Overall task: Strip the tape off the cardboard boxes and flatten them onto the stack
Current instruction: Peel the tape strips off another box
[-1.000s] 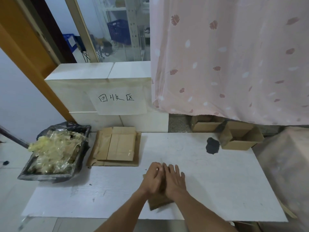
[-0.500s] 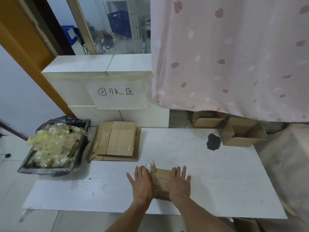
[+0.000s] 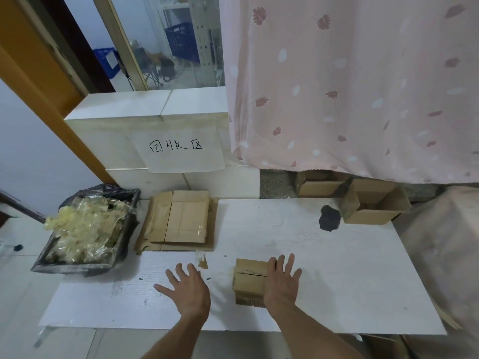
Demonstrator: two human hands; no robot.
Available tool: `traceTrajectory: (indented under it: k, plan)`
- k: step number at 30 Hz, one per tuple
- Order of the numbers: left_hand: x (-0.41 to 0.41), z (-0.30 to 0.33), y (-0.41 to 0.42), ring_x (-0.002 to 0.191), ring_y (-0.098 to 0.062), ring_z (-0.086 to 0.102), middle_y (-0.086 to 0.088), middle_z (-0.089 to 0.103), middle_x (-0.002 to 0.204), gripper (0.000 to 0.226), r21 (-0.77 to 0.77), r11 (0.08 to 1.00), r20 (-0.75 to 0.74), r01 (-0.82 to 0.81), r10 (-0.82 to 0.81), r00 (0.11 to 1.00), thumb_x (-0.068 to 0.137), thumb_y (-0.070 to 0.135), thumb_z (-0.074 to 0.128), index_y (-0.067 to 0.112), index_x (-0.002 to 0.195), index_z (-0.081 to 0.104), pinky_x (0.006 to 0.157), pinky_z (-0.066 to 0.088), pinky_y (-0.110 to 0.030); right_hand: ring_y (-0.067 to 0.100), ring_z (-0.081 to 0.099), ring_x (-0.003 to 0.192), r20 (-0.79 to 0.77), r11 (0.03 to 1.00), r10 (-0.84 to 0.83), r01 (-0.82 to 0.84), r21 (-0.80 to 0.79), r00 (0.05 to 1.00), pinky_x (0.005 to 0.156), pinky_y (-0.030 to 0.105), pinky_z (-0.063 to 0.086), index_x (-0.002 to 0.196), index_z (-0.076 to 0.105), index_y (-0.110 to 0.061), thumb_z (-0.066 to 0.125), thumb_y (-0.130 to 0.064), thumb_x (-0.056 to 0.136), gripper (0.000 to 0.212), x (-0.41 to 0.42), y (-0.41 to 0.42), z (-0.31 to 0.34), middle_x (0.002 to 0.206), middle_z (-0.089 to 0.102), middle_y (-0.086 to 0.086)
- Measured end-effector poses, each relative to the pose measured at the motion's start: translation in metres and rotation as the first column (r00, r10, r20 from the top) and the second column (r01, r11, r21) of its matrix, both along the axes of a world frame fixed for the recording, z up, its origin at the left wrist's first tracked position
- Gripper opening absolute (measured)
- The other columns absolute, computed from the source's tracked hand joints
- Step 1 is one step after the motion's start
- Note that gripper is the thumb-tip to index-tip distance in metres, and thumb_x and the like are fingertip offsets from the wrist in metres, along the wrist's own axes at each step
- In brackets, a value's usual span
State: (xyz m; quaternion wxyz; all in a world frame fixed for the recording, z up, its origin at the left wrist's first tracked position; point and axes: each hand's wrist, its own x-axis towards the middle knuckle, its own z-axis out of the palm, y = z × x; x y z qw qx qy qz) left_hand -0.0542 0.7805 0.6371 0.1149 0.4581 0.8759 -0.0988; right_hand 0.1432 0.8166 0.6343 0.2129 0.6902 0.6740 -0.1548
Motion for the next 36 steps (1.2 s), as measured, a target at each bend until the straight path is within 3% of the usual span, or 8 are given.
traceTrajectory:
  k: [10,14,24,32,36]
  plan:
    - [0.009,0.005,0.007,0.146,-0.045,0.008,-0.009,0.023,0.157,0.059,-0.099,0.994,-0.011,-0.04,0.039,0.999,0.088,0.014,0.054,0.026,0.141,0.032,0.109,0.006,-0.075,0.044,-0.011,0.148,-0.026,0.999,-0.043,0.043,-0.003,0.999,0.115,0.057,0.014,0.151,0.006,-0.017,0.081,-0.02,0.076,0.106,0.018,-0.007,-0.006,0.162,0.003,0.013]
    - [0.002,0.002,0.006,0.147,-0.045,0.009,-0.01,0.02,0.159,0.067,-0.132,0.988,-0.033,-0.085,0.081,0.996,0.087,0.029,0.06,0.026,0.145,0.027,0.108,0.004,-0.076,0.043,-0.007,0.148,-0.017,0.995,-0.097,0.097,0.017,0.995,0.115,0.056,0.017,0.151,0.006,-0.019,0.083,-0.026,0.073,0.11,0.034,-0.011,-0.007,0.161,0.004,0.012]
    - [-0.02,-0.001,0.01,0.143,-0.051,0.012,-0.012,0.026,0.153,0.062,-0.224,0.955,-0.11,-0.193,0.172,0.979,0.084,0.038,0.059,0.027,0.139,0.032,0.105,0.001,-0.078,0.047,-0.002,0.147,-0.029,0.988,-0.132,0.134,0.079,0.991,0.116,0.056,0.016,0.149,0.01,-0.025,0.072,-0.021,0.084,0.09,0.054,-0.013,-0.005,0.161,0.012,0.014]
    - [-0.019,-0.001,0.003,0.143,-0.053,0.011,-0.012,0.027,0.152,0.058,-0.219,0.951,-0.134,-0.216,0.19,0.973,0.085,0.04,0.058,0.028,0.136,0.034,0.106,0.003,-0.079,0.047,-0.004,0.147,0.013,0.985,-0.141,0.139,0.103,0.99,0.115,0.057,0.015,0.149,0.01,-0.027,0.072,-0.015,0.081,0.092,0.063,-0.006,0.006,0.16,0.011,0.016]
    - [-0.015,0.002,0.0,0.144,-0.053,0.011,-0.013,0.024,0.155,0.07,-0.203,0.959,-0.145,-0.197,0.169,0.975,0.081,0.048,0.063,0.028,0.139,0.031,0.107,0.004,-0.078,0.048,-0.005,0.147,0.062,0.985,-0.153,0.148,0.084,0.986,0.115,0.06,0.014,0.15,0.008,-0.027,0.075,-0.019,0.079,0.098,0.07,-0.004,0.009,0.161,0.008,0.017]
